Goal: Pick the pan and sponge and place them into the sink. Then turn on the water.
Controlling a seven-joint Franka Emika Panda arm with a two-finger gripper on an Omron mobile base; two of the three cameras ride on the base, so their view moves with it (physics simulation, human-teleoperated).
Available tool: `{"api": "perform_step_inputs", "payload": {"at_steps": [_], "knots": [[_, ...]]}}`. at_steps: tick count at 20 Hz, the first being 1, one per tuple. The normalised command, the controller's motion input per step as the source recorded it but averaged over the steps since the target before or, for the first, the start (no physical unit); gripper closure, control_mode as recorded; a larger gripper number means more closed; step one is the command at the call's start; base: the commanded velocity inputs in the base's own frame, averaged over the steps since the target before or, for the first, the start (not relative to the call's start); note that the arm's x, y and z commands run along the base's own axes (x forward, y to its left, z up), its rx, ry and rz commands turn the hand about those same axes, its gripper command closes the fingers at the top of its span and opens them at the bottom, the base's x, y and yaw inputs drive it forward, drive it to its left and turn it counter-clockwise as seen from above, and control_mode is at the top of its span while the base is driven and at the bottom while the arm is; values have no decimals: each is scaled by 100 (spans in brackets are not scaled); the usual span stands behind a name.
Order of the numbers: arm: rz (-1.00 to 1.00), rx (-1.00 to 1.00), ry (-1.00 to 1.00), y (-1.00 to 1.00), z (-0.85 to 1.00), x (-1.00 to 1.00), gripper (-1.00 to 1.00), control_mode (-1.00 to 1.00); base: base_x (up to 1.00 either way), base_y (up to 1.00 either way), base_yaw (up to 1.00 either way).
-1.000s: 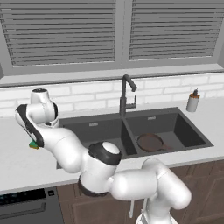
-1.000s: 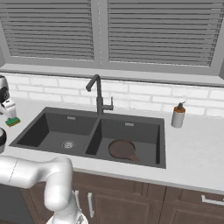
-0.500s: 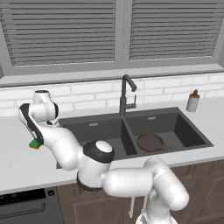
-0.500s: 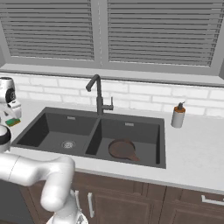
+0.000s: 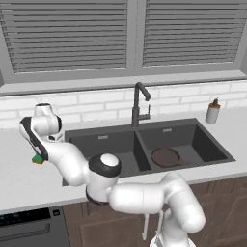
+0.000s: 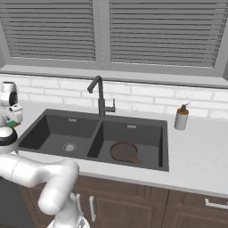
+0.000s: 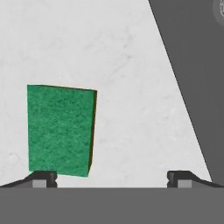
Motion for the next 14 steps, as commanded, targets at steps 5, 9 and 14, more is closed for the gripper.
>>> {"api": "perform_step_inputs", "payload": {"at_steps": [5, 9, 14], "knots": [[0, -3, 3, 15, -27, 16, -100, -100, 0, 0, 0], [0, -1, 5, 2, -15, 26, -100, -100, 0, 0, 0], [0, -4, 4, 19, -22, 27, -100, -100, 0, 0, 0]]}}
